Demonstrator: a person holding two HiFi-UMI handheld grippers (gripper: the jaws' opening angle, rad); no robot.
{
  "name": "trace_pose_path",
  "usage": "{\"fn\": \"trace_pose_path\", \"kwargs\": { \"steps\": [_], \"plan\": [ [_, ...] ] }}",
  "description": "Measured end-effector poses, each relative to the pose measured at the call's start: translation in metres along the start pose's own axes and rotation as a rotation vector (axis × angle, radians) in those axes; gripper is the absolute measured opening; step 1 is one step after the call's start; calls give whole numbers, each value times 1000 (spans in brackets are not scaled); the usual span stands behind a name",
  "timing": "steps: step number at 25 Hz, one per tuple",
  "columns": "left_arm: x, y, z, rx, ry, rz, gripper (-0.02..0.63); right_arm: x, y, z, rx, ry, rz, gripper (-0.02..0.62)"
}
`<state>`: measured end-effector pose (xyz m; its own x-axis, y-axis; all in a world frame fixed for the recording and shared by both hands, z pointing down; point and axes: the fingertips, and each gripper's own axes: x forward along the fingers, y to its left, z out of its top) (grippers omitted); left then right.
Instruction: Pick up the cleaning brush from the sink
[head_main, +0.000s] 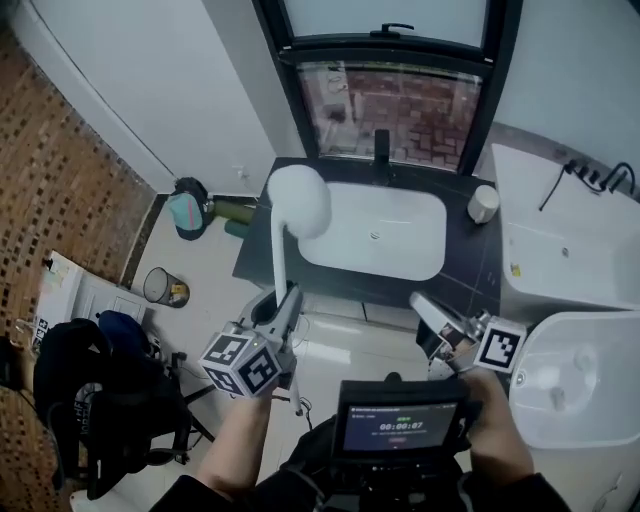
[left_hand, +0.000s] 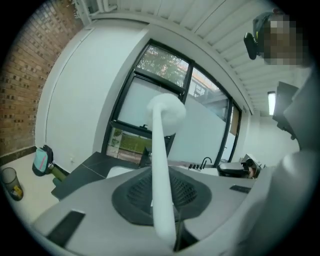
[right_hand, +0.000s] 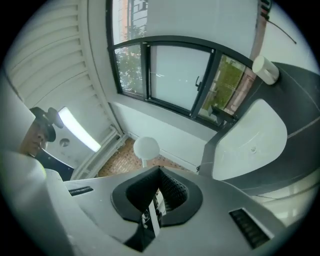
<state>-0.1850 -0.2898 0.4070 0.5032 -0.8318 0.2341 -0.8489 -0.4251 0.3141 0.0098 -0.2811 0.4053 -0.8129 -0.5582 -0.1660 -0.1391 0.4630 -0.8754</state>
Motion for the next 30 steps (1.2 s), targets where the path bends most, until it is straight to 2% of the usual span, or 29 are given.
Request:
{"fn": "trace_pose_path", "kwargs": {
  "steps": [4,7,9,12,16,22,26,30],
  "plan": [
    [-85,-10,-10,13,-73,-47,60,-19,50,-62,-126,-23,-52,-12],
    [-149,-16,-10,48,-120,-78,60,-28,82,-116,-157,-37,-64,-12],
    [-186,-22,-10,74,-146,-77,60,-38,101,-143,-176,-57,-88,-12],
    [-232,-52,-11,95,-204,-68,60,-73,131,-171,-294,-46,-135,-12],
    [-280,-123,-19,120,-288,-33,61,-147,169,-187,-405,-60,-175,-12],
    [-341,-233,-48,130,-358,-14,60,-252,226,-210,-639,2,-205,-12],
    [-362,-273,-63,138,-383,13,60,-291,238,-210,-763,-19,-276,-12],
    [-382,-294,-76,131,-357,11,58,-312,252,-224,-875,-17,-355,-12]
  ]
}}
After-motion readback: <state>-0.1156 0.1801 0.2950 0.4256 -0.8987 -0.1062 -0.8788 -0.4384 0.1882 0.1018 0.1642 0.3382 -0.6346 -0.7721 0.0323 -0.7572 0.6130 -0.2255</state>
